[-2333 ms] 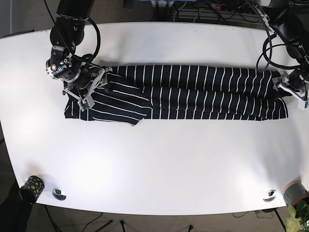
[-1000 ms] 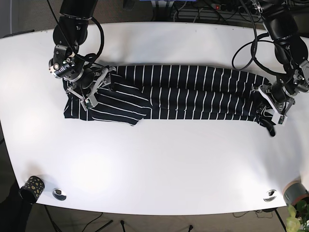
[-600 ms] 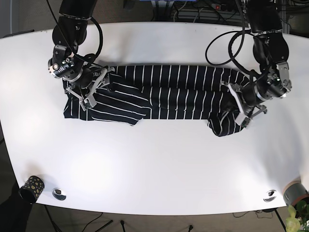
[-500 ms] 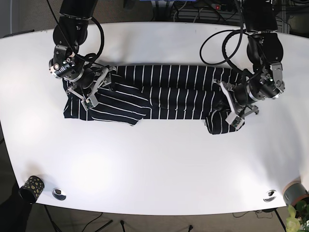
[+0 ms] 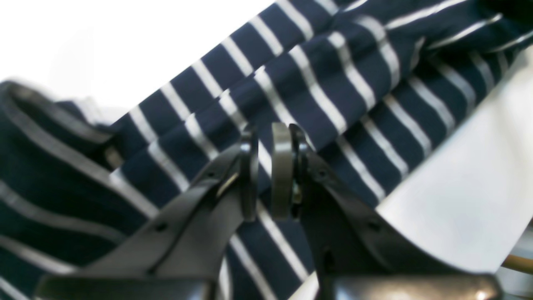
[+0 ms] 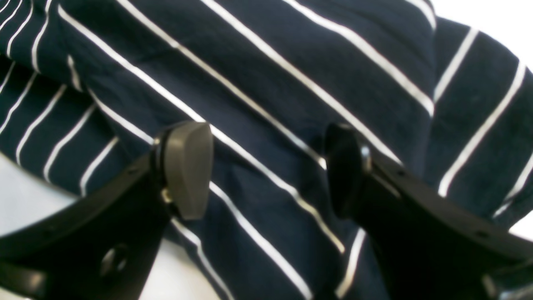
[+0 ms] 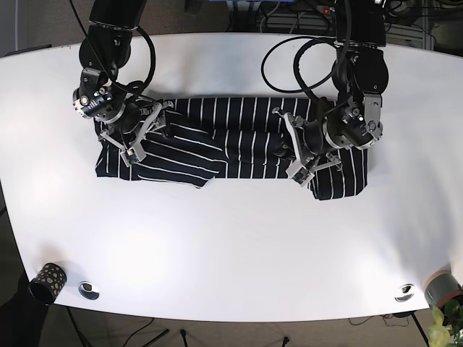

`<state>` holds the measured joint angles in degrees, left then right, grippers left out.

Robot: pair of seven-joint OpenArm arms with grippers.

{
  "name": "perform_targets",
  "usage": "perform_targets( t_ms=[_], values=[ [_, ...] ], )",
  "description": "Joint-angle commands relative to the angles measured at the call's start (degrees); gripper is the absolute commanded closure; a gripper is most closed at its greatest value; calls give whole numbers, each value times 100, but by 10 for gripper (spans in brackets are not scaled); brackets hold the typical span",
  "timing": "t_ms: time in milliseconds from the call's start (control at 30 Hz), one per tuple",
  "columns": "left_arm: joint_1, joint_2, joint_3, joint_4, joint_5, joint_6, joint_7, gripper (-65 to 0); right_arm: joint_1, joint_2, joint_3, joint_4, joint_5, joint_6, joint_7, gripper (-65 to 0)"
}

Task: Fold the T-shirt properly
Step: 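Fold the strip end with the left gripper toward the right gripper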

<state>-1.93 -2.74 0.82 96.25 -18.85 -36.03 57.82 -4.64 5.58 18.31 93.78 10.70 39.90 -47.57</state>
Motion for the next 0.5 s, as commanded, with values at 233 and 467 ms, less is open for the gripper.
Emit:
perform_targets(
  t_ms=[233, 467],
  values=[
    [-207, -214, -236, 384, 131, 891, -55, -367, 91, 53, 2, 112, 86, 10, 129, -400],
    [-470, -425, 327, 340, 1239, 1858, -55, -439, 91, 44, -6, 104, 86, 10, 129, -400]
  ],
)
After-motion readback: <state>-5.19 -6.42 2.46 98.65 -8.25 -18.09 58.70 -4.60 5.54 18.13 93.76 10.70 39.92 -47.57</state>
